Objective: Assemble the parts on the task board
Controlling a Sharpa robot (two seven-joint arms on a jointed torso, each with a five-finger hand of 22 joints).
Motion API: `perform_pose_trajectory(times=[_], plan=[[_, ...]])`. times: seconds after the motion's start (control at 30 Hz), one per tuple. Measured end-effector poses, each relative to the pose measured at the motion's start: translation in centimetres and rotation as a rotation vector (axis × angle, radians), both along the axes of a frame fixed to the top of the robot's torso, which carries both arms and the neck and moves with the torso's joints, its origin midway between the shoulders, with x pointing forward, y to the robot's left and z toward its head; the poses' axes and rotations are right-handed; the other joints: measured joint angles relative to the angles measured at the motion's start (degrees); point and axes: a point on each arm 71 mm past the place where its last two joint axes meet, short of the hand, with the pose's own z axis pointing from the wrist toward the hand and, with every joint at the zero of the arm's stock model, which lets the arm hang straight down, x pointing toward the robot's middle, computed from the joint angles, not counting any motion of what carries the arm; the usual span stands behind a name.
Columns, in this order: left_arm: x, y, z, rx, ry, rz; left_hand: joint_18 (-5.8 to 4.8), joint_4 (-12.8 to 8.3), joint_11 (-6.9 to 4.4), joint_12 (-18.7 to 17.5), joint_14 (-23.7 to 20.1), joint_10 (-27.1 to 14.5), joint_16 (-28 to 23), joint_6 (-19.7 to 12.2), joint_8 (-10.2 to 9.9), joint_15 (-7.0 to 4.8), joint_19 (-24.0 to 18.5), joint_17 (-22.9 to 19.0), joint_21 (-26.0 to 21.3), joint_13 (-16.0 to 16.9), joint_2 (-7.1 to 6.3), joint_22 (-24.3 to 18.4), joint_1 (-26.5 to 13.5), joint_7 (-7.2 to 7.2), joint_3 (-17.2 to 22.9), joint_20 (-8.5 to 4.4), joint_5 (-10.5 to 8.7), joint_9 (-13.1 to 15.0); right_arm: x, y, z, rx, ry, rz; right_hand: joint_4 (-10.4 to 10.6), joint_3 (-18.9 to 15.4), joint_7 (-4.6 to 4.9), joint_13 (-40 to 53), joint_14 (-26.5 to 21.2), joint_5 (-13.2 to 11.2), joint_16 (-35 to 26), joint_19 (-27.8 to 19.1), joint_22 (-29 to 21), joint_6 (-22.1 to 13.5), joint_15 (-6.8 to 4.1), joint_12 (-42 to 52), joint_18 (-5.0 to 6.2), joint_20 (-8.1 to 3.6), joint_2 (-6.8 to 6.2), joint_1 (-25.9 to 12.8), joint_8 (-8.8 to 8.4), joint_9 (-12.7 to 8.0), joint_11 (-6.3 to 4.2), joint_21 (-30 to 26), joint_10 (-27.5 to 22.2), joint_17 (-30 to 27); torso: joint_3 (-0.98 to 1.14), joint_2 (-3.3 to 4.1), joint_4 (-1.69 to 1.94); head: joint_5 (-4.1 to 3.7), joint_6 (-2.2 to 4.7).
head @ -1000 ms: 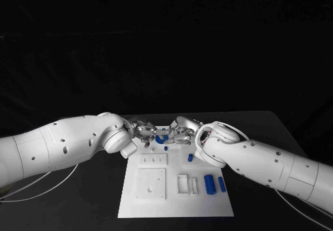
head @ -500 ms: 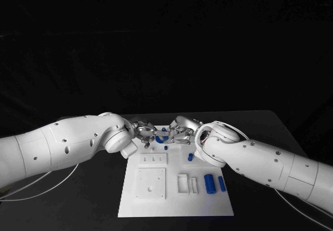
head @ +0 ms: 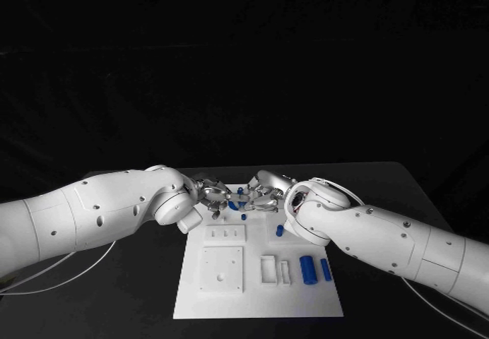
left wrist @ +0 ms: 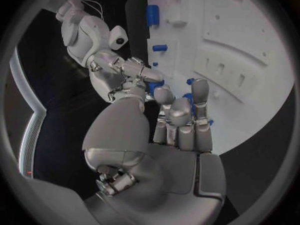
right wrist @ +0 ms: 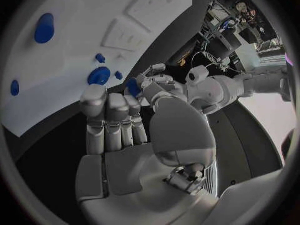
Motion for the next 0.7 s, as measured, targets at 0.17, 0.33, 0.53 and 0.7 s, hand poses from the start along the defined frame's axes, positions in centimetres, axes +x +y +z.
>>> perform_pose_trajectory(times=[0.17,0.33,0.53,0.7], plan=[[-0.01,0.00,-0.04,0.003,0.001,0.000,0.00,-2.9,0.00,0.0,0.0,0.0,0.0,0.0,0.0,0.00,0.2,0.1,-0.7,0.1,2.88,0.8,0.3,0.00,-1.4,-0.21,0.00,0.0,0.01,0.04,-0.04,-0.002,0.002,0.000,0.0,0.0,0.01,0.0,0.0,0.0,0.0,0.0,0.0,0.0,0.00,0.0,0.00,0.00,0.00,0.0,0.00,0.0,0.00,0.0,0.0,0.0,0.01,0.00,-0.01,-0.02,0.04],[-0.02,-0.01,-0.06,0.003,0.001,-0.001,0.00,-6.2,0.00,0.0,0.0,0.0,0.0,0.2,0.0,0.00,0.2,0.1,-1.1,0.1,7.64,1.3,2.0,-0.20,-2.3,-0.21,0.78,0.0,0.02,0.04,-0.13,-0.006,0.005,-0.001,-0.1,-0.1,0.02,0.0,0.0,0.0,0.0,0.0,0.0,0.0,0.00,0.0,0.00,0.00,0.00,0.0,-0.01,0.0,0.00,0.0,0.0,0.0,0.03,0.01,-0.01,-0.07,-0.02],[-0.08,-0.12,-0.04,-0.001,0.002,-0.009,-0.01,-10.2,-0.11,0.0,-0.1,-0.3,0.0,-0.3,-0.5,-0.09,0.4,0.1,-1.3,0.0,10.98,1.7,5.3,-0.51,-0.1,-0.41,1.67,-0.8,0.07,-0.05,-0.35,-0.011,0.010,-0.005,-0.1,-0.1,0.18,0.0,0.0,0.0,0.0,0.0,0.0,0.1,0.00,0.0,-0.01,0.00,0.00,0.0,-0.04,0.0,0.01,0.0,0.0,0.0,0.03,0.03,0.01,-0.09,-0.10],[-0.12,-0.07,-0.13,-0.001,0.008,-0.015,-0.10,-10.0,0.03,0.0,-0.3,-0.5,0.0,-0.7,-0.5,-0.09,0.4,0.0,-1.6,-0.1,11.41,2.4,5.8,-0.31,2.4,-0.42,1.99,-1.0,0.07,-0.03,-0.53,-0.012,0.014,-0.006,-0.1,-0.1,0.20,0.0,0.0,0.0,0.0,0.0,0.0,0.0,0.00,0.0,-0.01,0.00,0.00,0.0,-0.05,0.0,0.01,0.0,0.0,0.0,0.01,0.04,-0.02,-0.09,-0.18]])
